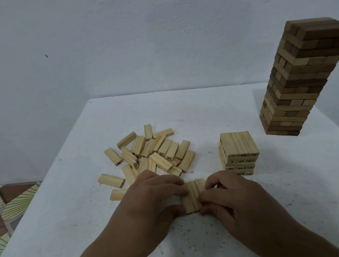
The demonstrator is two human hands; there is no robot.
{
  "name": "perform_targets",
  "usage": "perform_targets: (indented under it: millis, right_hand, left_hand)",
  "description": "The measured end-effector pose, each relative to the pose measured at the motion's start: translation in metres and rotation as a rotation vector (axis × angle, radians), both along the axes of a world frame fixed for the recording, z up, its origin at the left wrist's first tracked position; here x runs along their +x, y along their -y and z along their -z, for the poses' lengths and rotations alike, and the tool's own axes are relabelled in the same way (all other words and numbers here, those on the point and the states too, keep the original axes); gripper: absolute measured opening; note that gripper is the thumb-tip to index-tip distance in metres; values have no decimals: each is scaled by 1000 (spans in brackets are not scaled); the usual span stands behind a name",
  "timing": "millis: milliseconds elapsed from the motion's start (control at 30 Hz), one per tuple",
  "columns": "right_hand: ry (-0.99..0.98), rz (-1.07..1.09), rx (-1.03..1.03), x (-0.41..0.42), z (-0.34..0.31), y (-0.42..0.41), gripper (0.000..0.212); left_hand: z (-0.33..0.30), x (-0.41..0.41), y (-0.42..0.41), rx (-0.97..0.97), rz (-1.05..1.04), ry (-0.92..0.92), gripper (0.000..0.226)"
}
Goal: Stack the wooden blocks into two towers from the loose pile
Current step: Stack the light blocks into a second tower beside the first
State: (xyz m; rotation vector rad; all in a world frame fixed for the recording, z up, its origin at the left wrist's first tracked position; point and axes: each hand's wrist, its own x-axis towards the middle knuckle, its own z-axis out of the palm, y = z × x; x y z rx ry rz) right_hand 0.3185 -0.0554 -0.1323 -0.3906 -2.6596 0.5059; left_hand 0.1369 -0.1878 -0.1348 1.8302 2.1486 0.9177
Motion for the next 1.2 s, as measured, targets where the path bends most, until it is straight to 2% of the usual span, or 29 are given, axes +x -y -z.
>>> perform_targets:
  millis: [133,267,433,733,967,1100,1200]
  right_hand:
    - [-7,-4,2,-1,-2,0,23]
    - [0,-7,-30,0,-3,2,17]
    - [11,3,-50,-1,-4,7,37]
    - [-23,28,-10,-7,0,6,26]
    - [6,-10,-43,-8,-4,5,30]
    - [32,-3,-78,-7,-6,7,50]
    - [13,0,-98,-9,-7,9,41]
  left_hand:
    - [1,0,1,-4,16,0,34]
    - [-2,1,0,-4,55,-89,25]
    - [-5,3,-2,28,86,-122,21]
    - [-2,5,-9,48,30,-123,17]
    - [-3,4,-5,28,27,-126,17]
    - [-3,4,-3,-6,28,-136,23]
    - [-5,4,0,1,42,-130,17]
